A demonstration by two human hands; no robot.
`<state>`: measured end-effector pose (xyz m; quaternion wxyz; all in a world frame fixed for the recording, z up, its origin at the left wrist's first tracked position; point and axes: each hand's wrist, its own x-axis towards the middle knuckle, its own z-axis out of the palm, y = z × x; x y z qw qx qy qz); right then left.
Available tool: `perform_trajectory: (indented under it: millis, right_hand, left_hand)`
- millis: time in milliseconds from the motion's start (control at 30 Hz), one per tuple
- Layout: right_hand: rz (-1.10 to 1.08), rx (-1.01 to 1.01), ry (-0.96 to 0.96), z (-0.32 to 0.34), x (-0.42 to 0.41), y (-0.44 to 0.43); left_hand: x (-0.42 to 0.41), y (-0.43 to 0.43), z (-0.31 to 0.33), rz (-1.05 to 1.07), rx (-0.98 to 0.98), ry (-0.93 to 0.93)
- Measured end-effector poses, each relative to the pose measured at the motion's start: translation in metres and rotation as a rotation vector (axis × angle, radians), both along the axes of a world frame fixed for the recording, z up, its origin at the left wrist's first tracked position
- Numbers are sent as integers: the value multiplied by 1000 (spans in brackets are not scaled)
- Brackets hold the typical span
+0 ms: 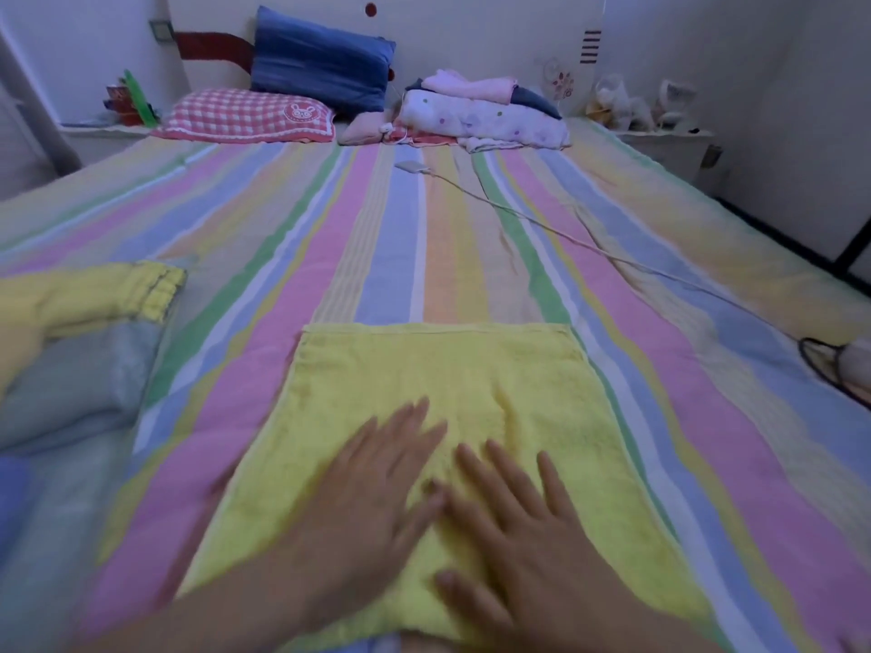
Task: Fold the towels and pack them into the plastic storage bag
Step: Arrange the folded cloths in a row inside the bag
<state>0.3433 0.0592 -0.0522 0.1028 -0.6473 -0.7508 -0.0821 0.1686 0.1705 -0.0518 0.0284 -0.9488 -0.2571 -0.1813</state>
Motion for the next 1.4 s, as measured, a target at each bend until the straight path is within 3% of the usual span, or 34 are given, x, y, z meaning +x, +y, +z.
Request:
perform_trajectory:
  millis: [133,300,433,533,600,767,900,1167,1400]
  right_hand:
    - [-29,-32,-90,-4,20,-57]
    - [-257,-25,-12,-4,42,-80]
    - [-365,108,35,3,54,-85]
    - [-423,192,170,11,55,-92]
    - [-440,214,326,19,59,-98]
    - [-332,305,706,47,79,-112]
    - [-242,178,1138,67,83,-132]
    - [-233,256,1265,79,68,-174]
    - [-418,132,1198,63,67,-192]
  left_hand:
    - [-53,-37,-7,-50,127,292]
    - [-77,-39,10,44,117,350]
    - [-98,-34,19,203,113,359]
    - [-109,-43,25,276,23,212]
    - [-115,-43,30,379,-144,4]
    - [-126,-44,57,344,-460,-529]
    - [-133,-58,72,269,-631,-683]
    - [-145,-100,67,253,-780,-857]
    - [-136,-129,64,264,-667,-825]
